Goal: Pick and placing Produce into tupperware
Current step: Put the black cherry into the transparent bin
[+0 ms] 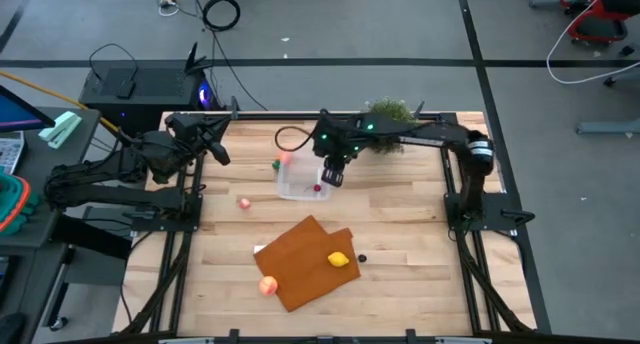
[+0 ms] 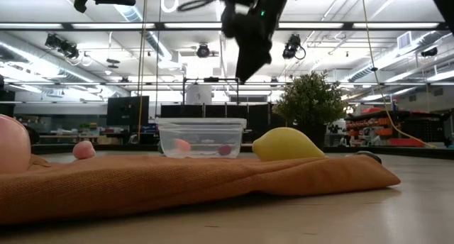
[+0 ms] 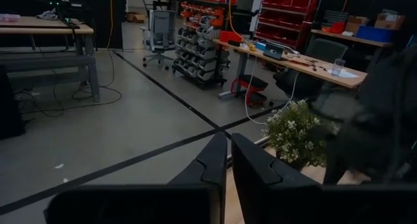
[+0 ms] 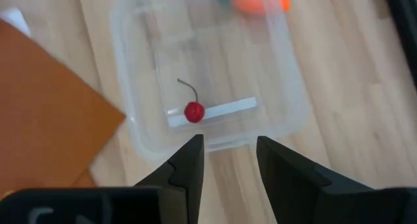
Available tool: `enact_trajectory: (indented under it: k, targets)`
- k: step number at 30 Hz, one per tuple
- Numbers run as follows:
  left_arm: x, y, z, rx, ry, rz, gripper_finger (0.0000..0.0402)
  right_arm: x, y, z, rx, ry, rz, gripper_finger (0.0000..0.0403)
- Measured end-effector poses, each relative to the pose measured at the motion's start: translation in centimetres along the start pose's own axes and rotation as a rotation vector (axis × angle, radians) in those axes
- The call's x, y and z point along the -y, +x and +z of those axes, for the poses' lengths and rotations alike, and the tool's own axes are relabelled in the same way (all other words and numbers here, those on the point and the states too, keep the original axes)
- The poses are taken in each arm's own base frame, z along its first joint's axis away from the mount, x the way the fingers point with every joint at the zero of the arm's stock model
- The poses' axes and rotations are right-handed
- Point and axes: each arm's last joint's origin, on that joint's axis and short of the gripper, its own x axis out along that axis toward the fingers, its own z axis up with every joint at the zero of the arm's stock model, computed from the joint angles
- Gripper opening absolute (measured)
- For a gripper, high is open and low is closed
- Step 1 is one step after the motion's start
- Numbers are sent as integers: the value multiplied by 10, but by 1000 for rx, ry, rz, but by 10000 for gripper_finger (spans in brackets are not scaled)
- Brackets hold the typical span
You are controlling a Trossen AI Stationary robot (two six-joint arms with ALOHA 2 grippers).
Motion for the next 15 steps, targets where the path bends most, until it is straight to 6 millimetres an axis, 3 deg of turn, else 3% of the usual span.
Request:
enact_trajectory:
  k: [7, 15]
  targets:
    - [0, 0, 0, 0, 0, 0, 36, -5, -43, -10, 41, 62, 26, 113]
    - [0, 0, 0, -5, 1, -17, 26, -27, -71, -32, -70, 21, 126, 113]
